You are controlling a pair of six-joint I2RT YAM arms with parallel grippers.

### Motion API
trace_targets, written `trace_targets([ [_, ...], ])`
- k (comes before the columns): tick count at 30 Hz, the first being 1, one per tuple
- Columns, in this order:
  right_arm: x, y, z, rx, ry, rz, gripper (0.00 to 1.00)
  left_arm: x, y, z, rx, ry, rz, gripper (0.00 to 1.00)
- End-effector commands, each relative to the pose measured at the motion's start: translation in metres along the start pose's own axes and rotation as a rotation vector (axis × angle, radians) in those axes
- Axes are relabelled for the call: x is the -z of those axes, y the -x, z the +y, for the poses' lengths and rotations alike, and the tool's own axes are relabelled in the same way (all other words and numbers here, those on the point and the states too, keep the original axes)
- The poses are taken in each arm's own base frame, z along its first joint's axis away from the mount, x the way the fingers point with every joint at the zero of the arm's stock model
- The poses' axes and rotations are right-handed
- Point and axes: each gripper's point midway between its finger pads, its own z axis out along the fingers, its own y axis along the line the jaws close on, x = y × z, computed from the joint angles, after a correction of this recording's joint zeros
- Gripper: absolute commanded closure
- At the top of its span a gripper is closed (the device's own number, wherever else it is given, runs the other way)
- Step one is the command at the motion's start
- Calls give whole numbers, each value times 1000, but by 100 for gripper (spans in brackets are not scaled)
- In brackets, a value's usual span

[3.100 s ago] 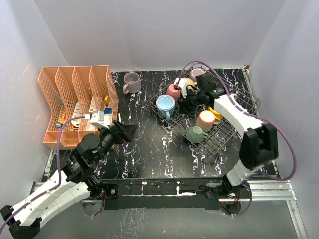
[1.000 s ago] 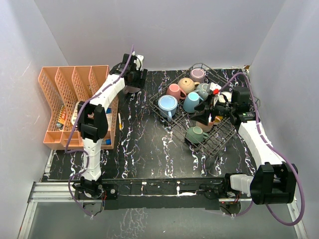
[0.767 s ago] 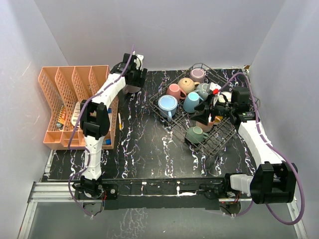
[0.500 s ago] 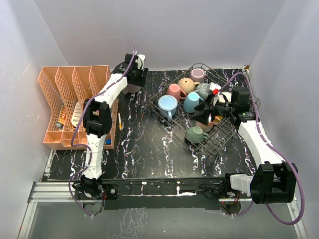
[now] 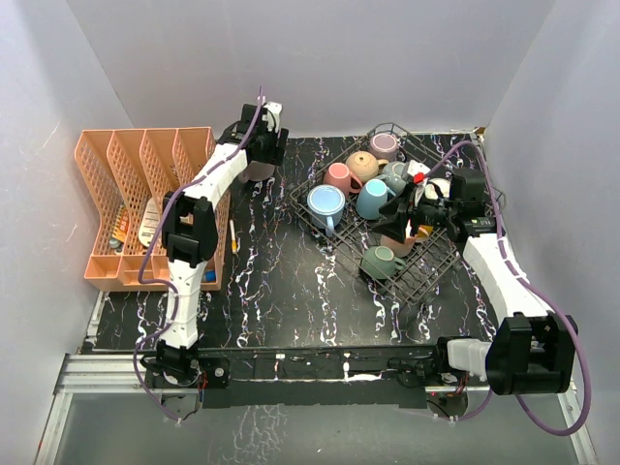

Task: Load the cups into the dish rack
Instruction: Adjust the cup in the dish rack.

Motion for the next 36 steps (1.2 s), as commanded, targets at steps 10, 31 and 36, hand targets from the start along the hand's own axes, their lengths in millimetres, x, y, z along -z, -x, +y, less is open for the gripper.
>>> trace_targets([
  [10,28,7,-84,42,-266,136,34,189,61,-18,130,-126,-390,22],
  [31,13,-26,-254,-161,-552,455,14,338,-77,-38,476,-256,-480,3],
  [36,-2,-35,-267,-172,-564,476,14,331,-85,-44,486,-282,-434,3],
])
